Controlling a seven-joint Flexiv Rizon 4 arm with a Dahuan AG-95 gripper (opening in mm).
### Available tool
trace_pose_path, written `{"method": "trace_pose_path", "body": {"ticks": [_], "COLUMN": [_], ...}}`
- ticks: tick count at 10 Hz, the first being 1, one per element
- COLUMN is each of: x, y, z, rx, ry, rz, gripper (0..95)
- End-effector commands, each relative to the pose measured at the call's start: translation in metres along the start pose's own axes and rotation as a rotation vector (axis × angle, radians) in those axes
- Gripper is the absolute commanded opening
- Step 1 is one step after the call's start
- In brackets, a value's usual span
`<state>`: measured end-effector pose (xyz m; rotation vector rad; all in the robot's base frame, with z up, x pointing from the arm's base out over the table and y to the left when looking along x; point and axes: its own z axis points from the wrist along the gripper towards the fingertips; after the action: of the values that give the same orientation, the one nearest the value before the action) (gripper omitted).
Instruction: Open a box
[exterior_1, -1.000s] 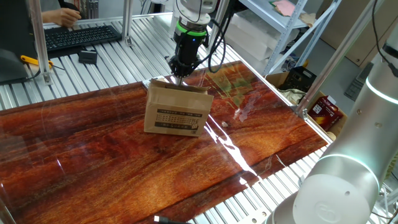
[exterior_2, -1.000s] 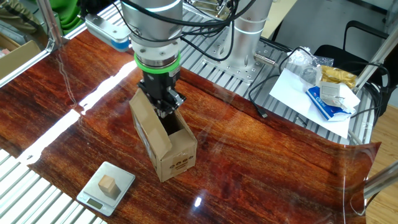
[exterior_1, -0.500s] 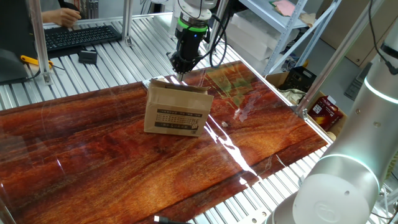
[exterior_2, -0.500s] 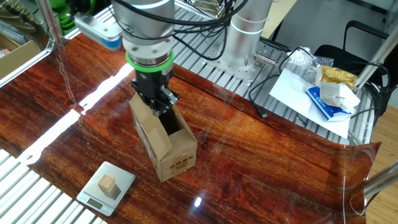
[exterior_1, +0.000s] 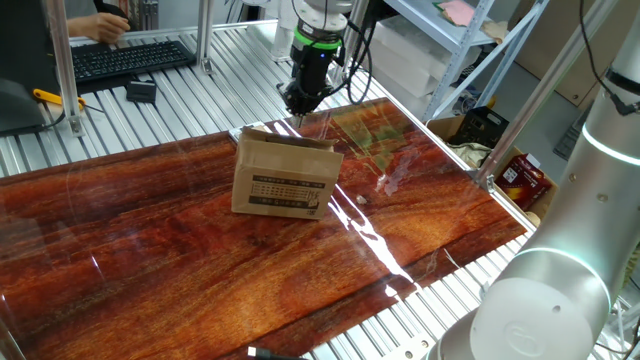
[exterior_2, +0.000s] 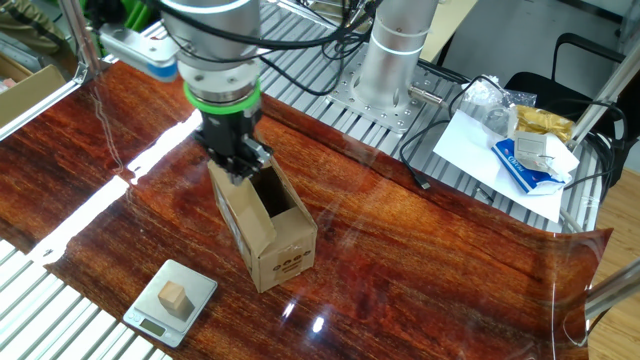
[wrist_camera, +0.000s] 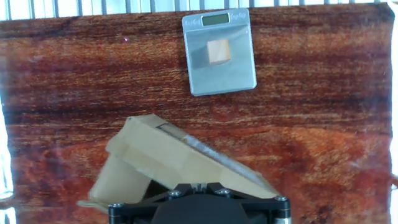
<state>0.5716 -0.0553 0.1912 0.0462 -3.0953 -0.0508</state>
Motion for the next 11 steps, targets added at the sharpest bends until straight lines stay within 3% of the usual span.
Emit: {"method": "trace_pose_path", "body": {"ticks": [1,11], "x": [-0.001,0.010], "y": [-0.015,-0.076], "z": [0.003,0.019], "rx": [-0.002,0.002], "ry": [0.001,-0.005], "rz": [-0.040,-0.171], "gripper": [0.0,0.0]}}
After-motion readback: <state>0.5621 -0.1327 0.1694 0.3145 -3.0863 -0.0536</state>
